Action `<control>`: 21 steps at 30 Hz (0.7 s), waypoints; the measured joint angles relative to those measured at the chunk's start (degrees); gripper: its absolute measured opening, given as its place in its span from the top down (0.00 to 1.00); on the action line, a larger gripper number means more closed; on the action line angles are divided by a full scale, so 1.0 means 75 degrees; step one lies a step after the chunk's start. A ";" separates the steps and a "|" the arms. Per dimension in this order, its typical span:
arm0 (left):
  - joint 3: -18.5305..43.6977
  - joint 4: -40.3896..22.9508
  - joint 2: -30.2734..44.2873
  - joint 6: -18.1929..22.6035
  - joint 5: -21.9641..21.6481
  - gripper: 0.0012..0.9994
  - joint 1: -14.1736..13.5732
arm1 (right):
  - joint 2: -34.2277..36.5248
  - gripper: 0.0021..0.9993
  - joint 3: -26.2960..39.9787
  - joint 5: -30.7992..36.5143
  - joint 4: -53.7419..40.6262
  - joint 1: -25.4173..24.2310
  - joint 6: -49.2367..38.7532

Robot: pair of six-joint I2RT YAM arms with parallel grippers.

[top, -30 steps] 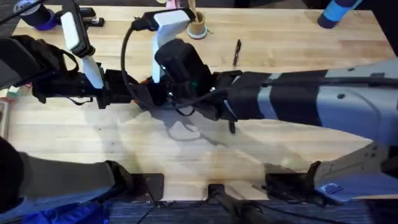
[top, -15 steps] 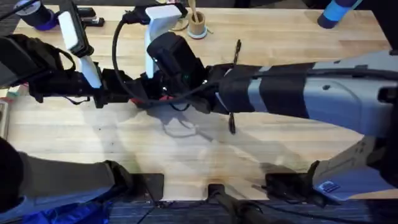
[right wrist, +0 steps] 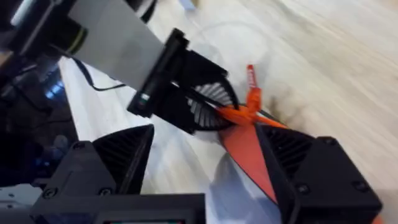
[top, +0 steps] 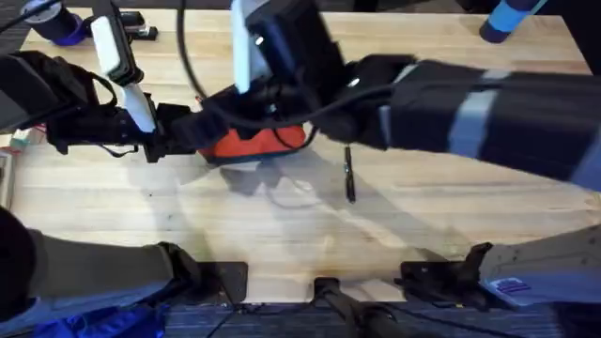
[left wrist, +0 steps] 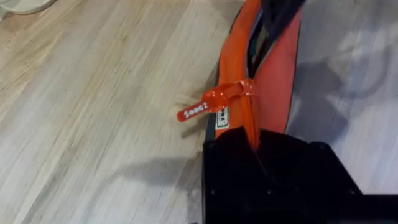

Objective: Unzip the bag, pick up the pens from the table one at a time and place them inside, then zip the bag closed.

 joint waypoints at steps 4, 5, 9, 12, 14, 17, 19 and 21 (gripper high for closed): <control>0.0000 0.0000 0.0002 0.0000 0.0000 0.96 0.0000 | -0.0396 0.00 0.0012 0.0219 -0.0812 -0.0301 -0.0305; 0.0000 0.0000 0.0003 0.0000 0.0000 0.96 0.0000 | -0.0482 0.00 0.0012 0.0355 -0.1022 -0.0355 -0.0423; 0.0000 0.0000 0.0002 0.0000 0.0000 0.96 0.0000 | -0.0767 0.00 0.0012 0.0896 -0.1645 -0.0450 -0.0841; 0.0000 0.0004 0.0003 0.0006 0.0032 0.78 -0.0002 | -0.0886 0.00 0.0012 0.1199 -0.1940 -0.0478 -0.1060; 0.0000 -0.0032 0.0001 -0.0019 0.0096 0.48 -0.0046 | -0.0927 0.00 0.0012 0.1322 -0.2125 -0.0489 -0.1172; 0.0000 -0.0036 0.0003 -0.0046 0.0187 0.05 -0.0102 | -0.0941 0.00 0.0012 0.1403 -0.2306 -0.0492 -0.1262; 0.0000 -0.0033 0.0003 -0.0044 0.0216 0.01 -0.0102 | -0.0941 0.00 0.0012 0.1413 -0.2376 -0.0492 -0.1290; 0.0000 -0.0035 0.0001 -0.0048 0.0224 0.01 -0.0102 | -0.0941 0.00 0.0012 0.1431 -0.2421 -0.0492 -0.1315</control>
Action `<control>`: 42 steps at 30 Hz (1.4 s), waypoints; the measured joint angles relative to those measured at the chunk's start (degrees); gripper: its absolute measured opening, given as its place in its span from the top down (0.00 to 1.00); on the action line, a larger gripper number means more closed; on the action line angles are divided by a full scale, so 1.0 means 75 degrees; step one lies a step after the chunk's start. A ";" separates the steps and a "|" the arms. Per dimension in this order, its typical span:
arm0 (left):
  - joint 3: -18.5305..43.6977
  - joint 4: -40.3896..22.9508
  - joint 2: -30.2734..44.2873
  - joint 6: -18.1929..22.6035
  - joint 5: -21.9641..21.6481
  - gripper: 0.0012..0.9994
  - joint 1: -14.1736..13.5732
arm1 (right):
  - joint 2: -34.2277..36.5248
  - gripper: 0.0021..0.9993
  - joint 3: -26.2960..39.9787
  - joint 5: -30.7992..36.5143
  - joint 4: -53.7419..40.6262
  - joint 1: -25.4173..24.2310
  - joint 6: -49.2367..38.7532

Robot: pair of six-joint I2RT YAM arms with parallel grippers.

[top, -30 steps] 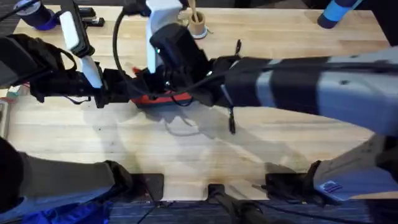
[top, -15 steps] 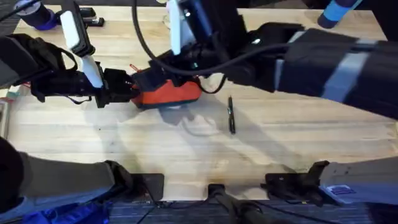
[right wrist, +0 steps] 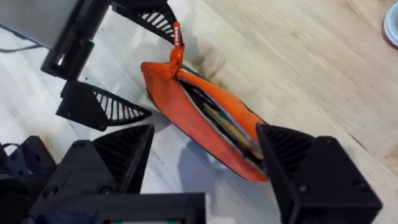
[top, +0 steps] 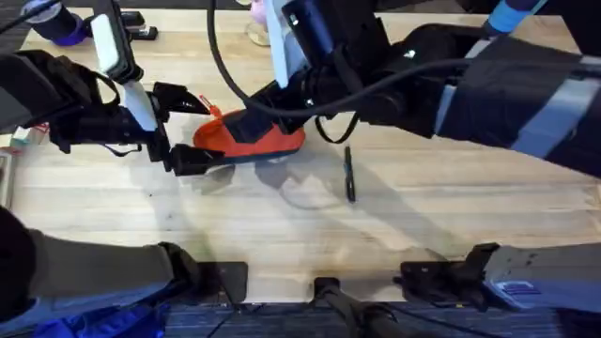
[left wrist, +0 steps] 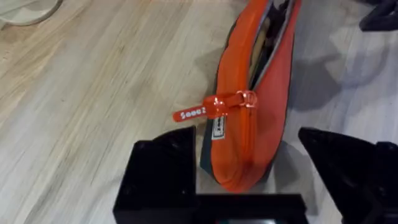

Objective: Unzip the bag, pick up the pens from the table one at a time and place them inside, then zip the bag closed.

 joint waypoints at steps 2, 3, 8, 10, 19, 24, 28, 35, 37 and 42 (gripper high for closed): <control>0.0000 0.0003 -0.0001 0.0002 -0.0006 0.01 0.0000 | 0.0000 0.00 0.0000 0.0003 -0.0030 0.0000 -0.0025; 0.0000 0.0012 0.0000 0.0002 -0.0010 0.01 0.0000 | 0.0000 0.00 0.0000 0.0004 -0.0047 0.0000 -0.0035; 0.0000 0.0012 -0.0001 0.0001 -0.0119 0.01 0.0003 | 0.0000 0.00 0.0133 -0.0163 -0.0431 0.0000 -0.0307; 0.0003 -0.0128 0.0001 0.0002 -0.0163 0.01 0.0017 | 0.0000 0.00 0.0328 -0.0262 -0.0779 0.0000 -0.0515; 0.1035 -0.2241 -0.0225 0.0004 -0.0248 0.01 0.0381 | 0.0000 0.00 0.1639 -0.0408 -0.2012 -0.0015 -0.1497; 0.1767 -0.3402 -0.0389 0.0000 -0.0294 0.01 0.0706 | 0.0000 0.01 0.1920 -0.0434 -0.2041 -0.0072 -0.1890; 0.2241 -0.4153 -0.0438 0.0031 -0.0469 0.01 0.0965 | 0.0000 0.02 0.1926 -0.0434 -0.2049 -0.0213 -0.2167; 0.2662 -0.5186 -0.0917 0.0031 -0.0713 0.01 0.1003 | 0.0003 0.09 0.1926 -0.0431 -0.2043 -0.0372 -0.2342; 0.2726 -0.5380 -0.1085 0.0033 -0.0815 0.01 0.1003 | 0.0009 0.27 0.1926 -0.0432 -0.2007 -0.0370 -0.2390; 0.2742 -0.5548 -0.1453 0.0022 -0.1128 0.01 0.1003 | 0.0023 0.94 0.1926 -0.0434 -0.1703 -0.0370 -0.2396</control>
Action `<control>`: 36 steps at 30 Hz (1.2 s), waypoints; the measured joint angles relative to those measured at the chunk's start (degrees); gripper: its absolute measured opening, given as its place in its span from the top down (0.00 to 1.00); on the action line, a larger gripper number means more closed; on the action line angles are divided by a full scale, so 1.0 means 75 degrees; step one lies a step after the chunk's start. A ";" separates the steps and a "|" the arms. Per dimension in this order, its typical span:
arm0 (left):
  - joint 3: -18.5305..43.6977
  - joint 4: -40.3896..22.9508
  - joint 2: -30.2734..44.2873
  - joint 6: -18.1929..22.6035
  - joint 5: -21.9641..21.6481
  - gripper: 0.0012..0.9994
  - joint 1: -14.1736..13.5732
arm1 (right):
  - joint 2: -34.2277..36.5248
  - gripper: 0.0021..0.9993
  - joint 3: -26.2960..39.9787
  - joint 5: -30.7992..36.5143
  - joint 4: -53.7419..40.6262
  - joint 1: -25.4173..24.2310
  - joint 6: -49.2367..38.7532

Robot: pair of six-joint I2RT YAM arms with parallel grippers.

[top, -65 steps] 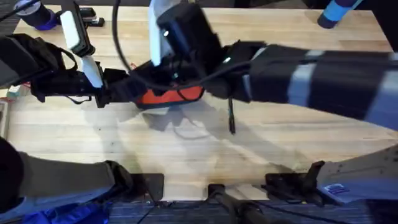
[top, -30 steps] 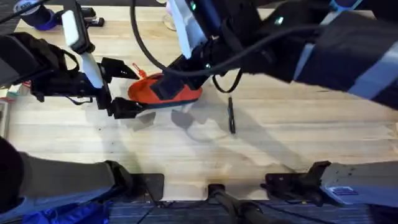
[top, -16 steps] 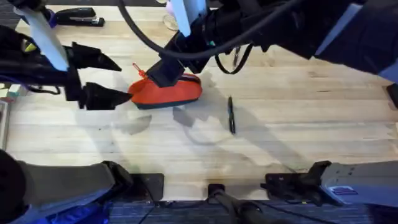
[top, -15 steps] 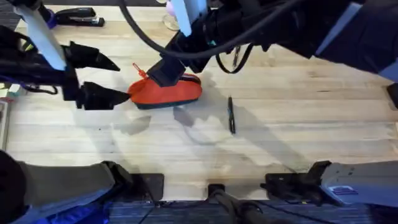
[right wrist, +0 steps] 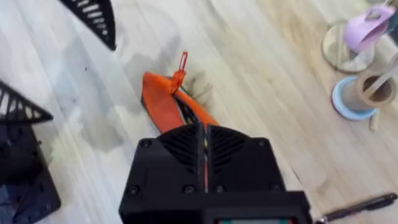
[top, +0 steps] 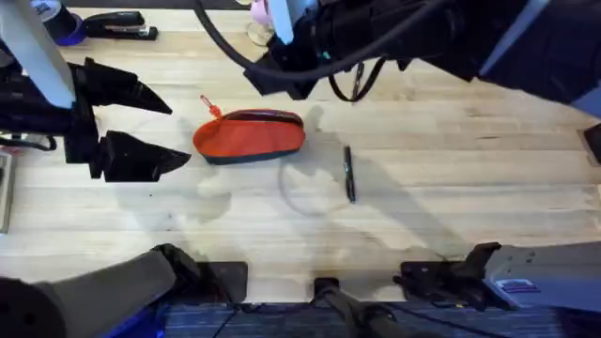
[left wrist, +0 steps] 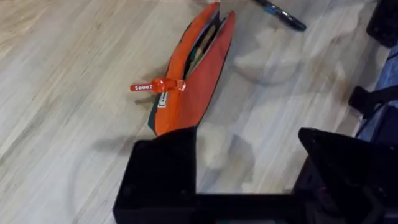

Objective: Unzip the bag, pick up the pens from the table one at a time and place them inside, then zip the bag closed.

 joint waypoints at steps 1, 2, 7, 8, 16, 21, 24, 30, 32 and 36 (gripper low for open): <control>0.0000 0.0000 -0.0049 0.0000 -0.0050 0.01 0.0000 | 0.0029 0.96 0.0000 0.0000 0.0097 0.0000 -0.0001; 0.0000 -0.0001 -0.0096 0.0000 -0.0097 0.01 0.0000 | 0.0061 0.97 0.0000 0.0000 0.0194 0.0000 -0.0002; 0.0000 0.0000 -0.0162 -0.0003 -0.0176 0.01 0.0000 | 0.0323 0.97 0.0000 -0.0141 0.0256 -0.0003 -0.0546; 0.0003 -0.0001 -0.0162 -0.0003 -0.0187 0.01 0.0000 | 0.0384 0.97 0.0000 -0.0272 0.0203 -0.0003 -0.0808; 0.0003 -0.0001 -0.0162 -0.0003 -0.0315 0.01 0.0000 | 0.0771 0.97 0.0000 -0.1238 -0.0047 0.0000 -0.3279; 0.0003 0.0002 -0.0162 -0.0003 -0.0321 0.01 0.0000 | 0.0839 0.97 0.0000 -0.1378 -0.0060 0.0000 -0.4573; 0.0000 -0.0001 -0.0162 -0.0003 -0.0335 0.01 0.0000 | 0.0958 0.97 0.0003 -0.1402 -0.0080 0.0000 -0.5152; 0.0003 0.0002 -0.0162 -0.0006 -0.0338 0.01 0.0000 | 0.1319 0.97 0.0001 -0.1428 -0.0203 0.0000 -0.5636; 0.0002 0.0002 -0.0162 -0.0006 -0.0338 0.01 0.0000 | 0.1388 0.97 0.0003 -0.1428 -0.0183 0.0000 -0.5701; 0.0003 0.0002 -0.0162 -0.0006 -0.0338 0.01 0.0000 | 0.1475 0.97 0.0003 -0.1428 -0.0144 0.0000 -0.5753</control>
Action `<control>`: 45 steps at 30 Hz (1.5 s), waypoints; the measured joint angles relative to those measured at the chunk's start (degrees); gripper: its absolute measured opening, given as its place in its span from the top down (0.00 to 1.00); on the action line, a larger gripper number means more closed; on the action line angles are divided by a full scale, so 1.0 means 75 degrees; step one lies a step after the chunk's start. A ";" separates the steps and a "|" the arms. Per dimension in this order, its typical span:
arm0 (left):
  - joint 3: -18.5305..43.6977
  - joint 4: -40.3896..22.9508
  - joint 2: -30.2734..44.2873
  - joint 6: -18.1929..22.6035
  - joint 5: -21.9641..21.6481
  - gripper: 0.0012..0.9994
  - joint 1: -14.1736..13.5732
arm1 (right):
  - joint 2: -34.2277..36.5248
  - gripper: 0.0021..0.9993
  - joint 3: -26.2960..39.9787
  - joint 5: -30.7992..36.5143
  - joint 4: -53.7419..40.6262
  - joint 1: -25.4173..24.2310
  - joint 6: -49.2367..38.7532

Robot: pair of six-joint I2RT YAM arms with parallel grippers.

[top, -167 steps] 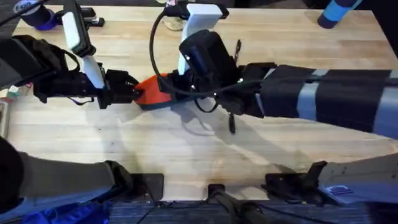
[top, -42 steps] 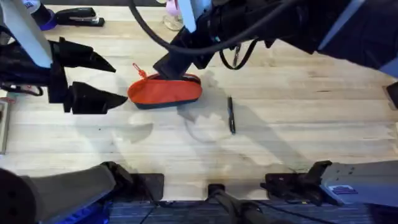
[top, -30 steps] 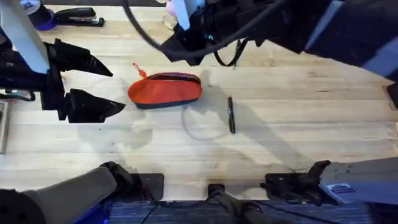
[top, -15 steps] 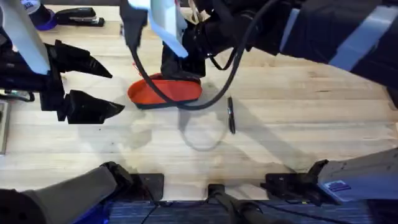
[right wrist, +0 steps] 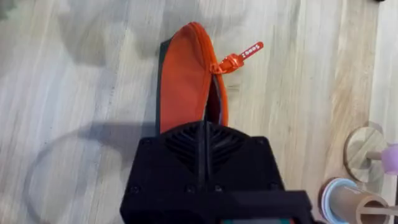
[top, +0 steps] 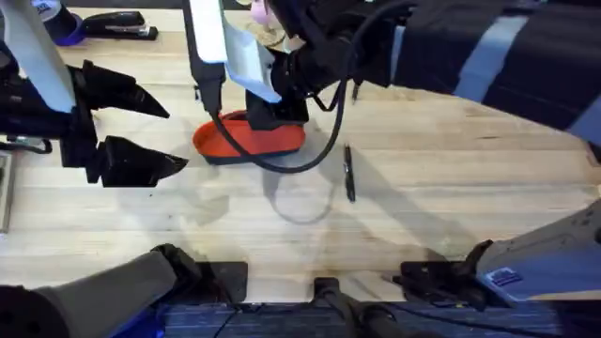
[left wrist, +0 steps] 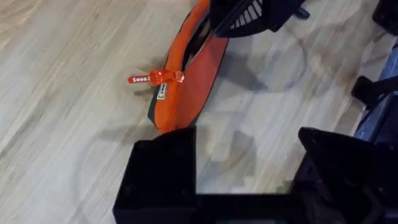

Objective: Unzip the bag, pick up the pens from the table one at a time and place them inside, then zip the bag closed.

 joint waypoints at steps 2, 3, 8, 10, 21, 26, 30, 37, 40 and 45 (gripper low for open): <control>-0.0002 0.0000 0.0000 0.0000 0.0000 0.01 0.0000 | 0.0066 0.97 0.0000 -0.0003 0.0005 0.0000 -0.0019; -0.0002 0.0000 0.0000 0.0002 0.0000 0.01 0.0000 | 0.0107 0.97 0.0000 -0.0003 0.0014 0.0000 -0.0019; 0.0000 0.0000 0.0000 0.0000 0.0000 0.01 0.0000 | 0.0404 0.97 0.0000 -0.0001 0.0067 0.0000 -0.0019; -0.0003 0.0000 0.0000 0.0000 0.0000 0.01 0.0000 | 0.0517 0.97 0.0000 0.0000 0.0141 -0.0003 -0.0022; -0.0003 0.0000 0.0000 0.0002 0.0000 0.01 0.0000 | 0.0927 0.97 0.0003 0.0000 0.0441 -0.0067 -0.0022; 0.0000 0.0000 0.0000 0.0000 0.0000 0.01 0.0000 | 0.0927 0.97 0.0003 0.0159 0.0671 -0.0171 0.0030; 0.0000 0.0000 0.0000 0.0000 0.0000 0.01 0.0000 | 0.0927 0.97 0.0003 0.0280 0.1034 -0.0280 0.0331; 0.0000 0.0000 0.0000 0.0000 0.0000 0.01 0.0000 | 0.1027 0.97 0.0018 0.0289 0.1000 -0.0289 0.0450; -0.0003 0.0000 0.0000 0.0000 0.0000 0.01 0.0000 | 0.1257 0.97 0.0047 0.0294 0.0890 -0.0289 0.0456; 0.0000 0.0016 0.0000 0.0000 0.0000 0.01 0.0000 | 0.1410 0.97 0.0050 0.0299 0.0736 -0.0265 0.0479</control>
